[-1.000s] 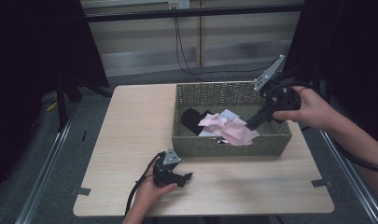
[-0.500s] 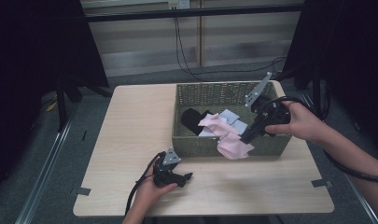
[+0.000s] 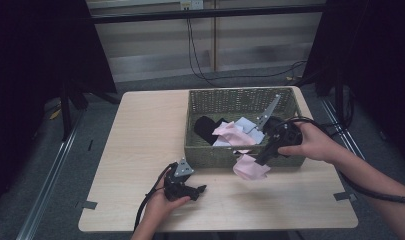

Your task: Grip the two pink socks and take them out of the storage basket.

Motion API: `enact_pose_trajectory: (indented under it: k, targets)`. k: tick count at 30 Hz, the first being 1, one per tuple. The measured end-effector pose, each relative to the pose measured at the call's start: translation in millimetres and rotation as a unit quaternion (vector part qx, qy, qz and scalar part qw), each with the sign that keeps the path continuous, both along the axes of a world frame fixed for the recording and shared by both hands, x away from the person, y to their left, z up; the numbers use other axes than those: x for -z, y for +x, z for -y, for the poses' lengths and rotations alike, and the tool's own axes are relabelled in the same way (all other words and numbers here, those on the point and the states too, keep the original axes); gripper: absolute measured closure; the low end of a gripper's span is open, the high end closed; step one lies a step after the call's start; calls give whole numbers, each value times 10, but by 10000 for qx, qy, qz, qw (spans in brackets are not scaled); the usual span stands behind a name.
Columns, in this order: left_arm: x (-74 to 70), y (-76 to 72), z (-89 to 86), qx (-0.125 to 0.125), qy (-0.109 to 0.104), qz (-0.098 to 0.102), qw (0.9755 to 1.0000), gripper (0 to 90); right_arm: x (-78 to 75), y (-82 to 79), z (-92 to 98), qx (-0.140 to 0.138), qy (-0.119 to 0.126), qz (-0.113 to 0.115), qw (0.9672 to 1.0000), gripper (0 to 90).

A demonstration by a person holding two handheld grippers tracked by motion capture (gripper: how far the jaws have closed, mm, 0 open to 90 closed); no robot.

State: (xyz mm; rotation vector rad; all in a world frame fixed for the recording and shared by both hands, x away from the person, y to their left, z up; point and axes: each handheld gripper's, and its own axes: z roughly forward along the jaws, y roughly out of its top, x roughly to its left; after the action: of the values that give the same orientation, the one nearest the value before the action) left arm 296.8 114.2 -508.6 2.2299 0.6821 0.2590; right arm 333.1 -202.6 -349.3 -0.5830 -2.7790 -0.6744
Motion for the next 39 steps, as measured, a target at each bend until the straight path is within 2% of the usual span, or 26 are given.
enact_pose_trajectory:
  k: [8,11,14,20,21,28,34,39]
  targets:
    - [0,0,0,-1,2,1,10000,187,176,-23,-33,5,-47,-135,9999,852]
    - [0,0,0,-1,2,2,10000,187,220,-31,-43,-1,-53,-119,9999,807]
    - [0,0,0,1,5,3,10000,187,217,-26,-37,7,-59,-90,9999,783]
    - [0,0,0,2,3,1,10000,187,58,18,15,177,70,52,9998,713]
    - [0,0,0,-2,1,1,10000,187,-8,61,43,269,143,180,9994,691]
    - [1,1,1,-1,-4,8,10000,187,-102,204,82,486,283,394,9976,626]
    - [-4,4,-3,17,29,15,10000,187,-119,365,71,675,202,596,9957,527]
    - [-4,4,-3,15,29,17,10000,187,-53,555,48,917,75,721,9931,481]
